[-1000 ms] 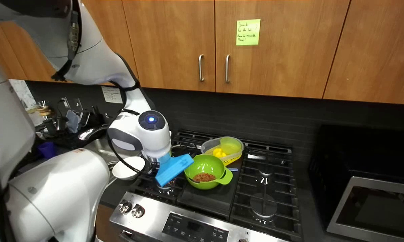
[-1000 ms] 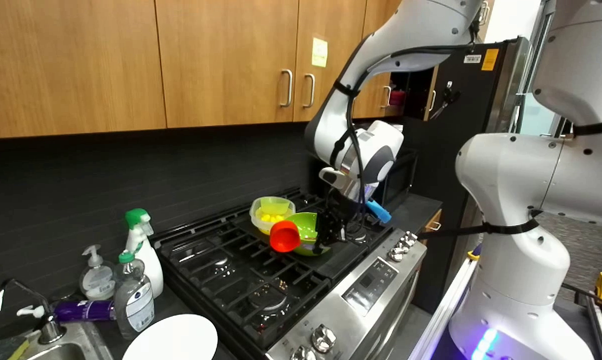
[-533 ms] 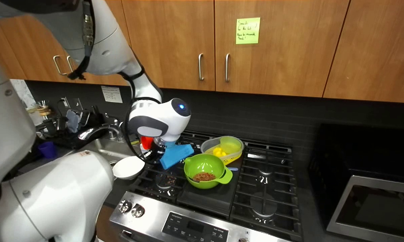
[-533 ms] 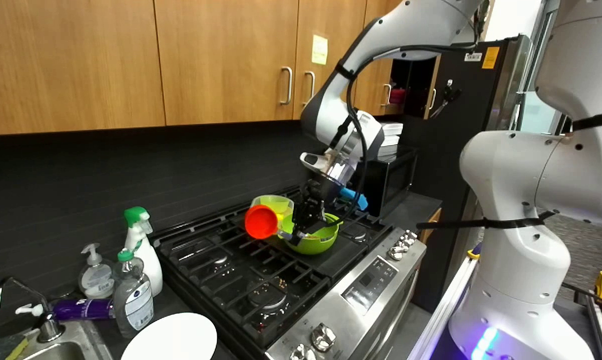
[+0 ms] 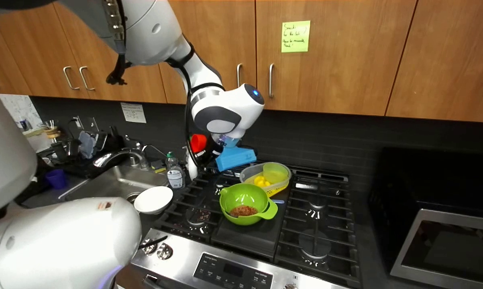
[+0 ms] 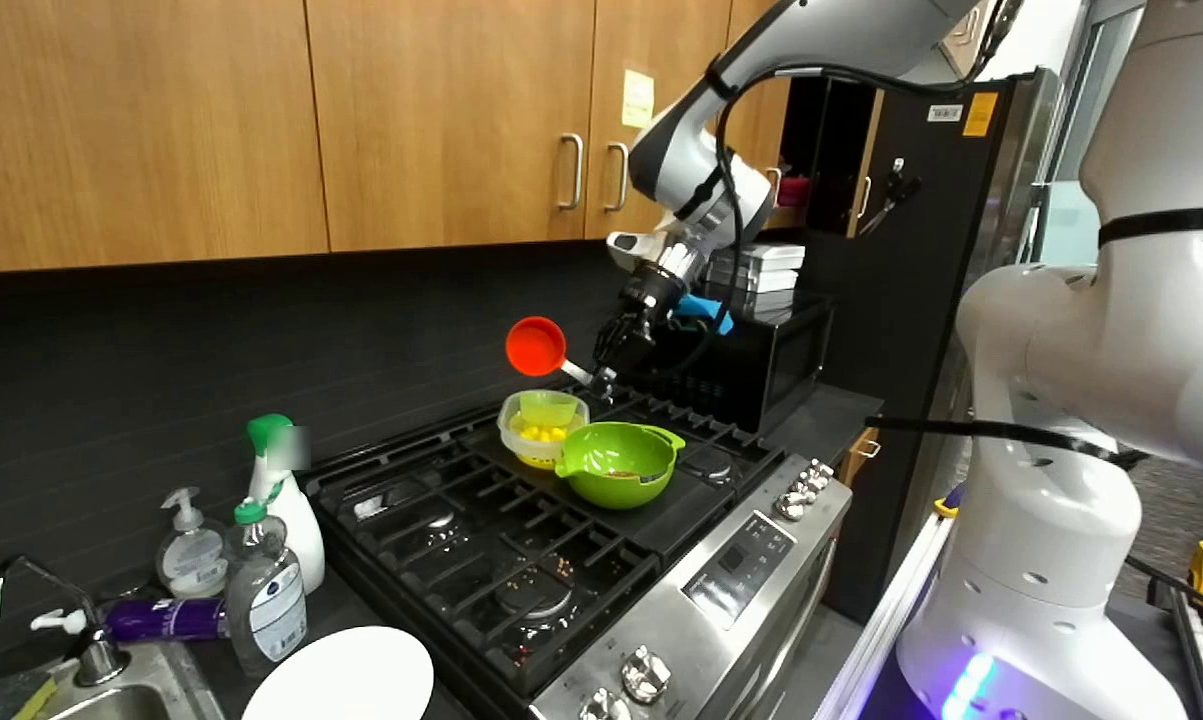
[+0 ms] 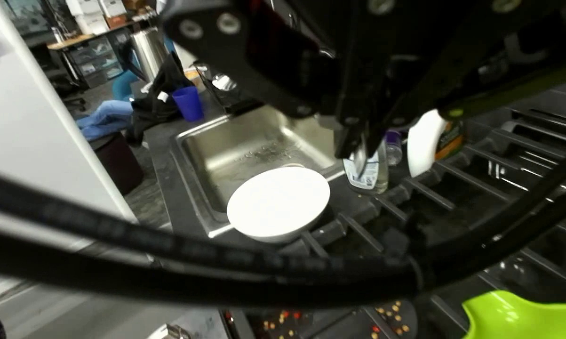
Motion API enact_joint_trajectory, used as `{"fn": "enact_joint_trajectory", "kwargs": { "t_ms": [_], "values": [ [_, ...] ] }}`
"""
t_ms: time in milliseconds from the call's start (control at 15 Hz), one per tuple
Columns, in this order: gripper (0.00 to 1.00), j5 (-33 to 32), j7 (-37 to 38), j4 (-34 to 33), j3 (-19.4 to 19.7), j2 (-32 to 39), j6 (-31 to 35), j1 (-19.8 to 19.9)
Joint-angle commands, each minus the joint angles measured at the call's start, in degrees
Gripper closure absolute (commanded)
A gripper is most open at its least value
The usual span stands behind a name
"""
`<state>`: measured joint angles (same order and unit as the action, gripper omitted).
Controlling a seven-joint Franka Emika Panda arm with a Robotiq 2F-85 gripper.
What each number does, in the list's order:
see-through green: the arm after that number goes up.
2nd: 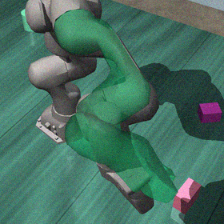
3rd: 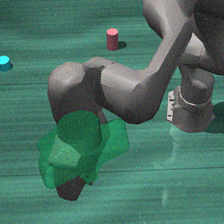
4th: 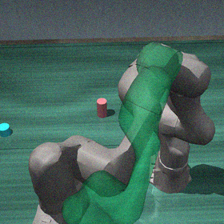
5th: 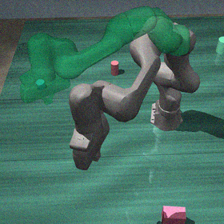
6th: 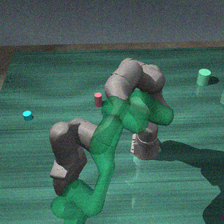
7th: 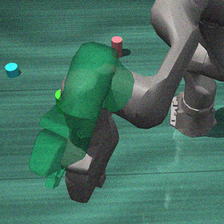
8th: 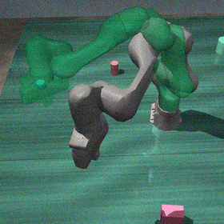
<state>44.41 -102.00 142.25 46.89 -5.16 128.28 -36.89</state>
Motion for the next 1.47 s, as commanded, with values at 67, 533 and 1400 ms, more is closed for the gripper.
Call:
{"fn": "enact_joint_trajectory", "kwargs": {
  "t_ms": [67,533,1400],
  "values": [
    [0.99,-18.14,10.94,0.94,-19.83,-3.44,6.81,20.23],
    [0.99,-43.90,25.06,2.12,-35.63,-10.66,5.59,36.12],
    [0.99,-85.34,47.12,9.12,-44.45,-15.00,26.02,40.81]
  ]
}}
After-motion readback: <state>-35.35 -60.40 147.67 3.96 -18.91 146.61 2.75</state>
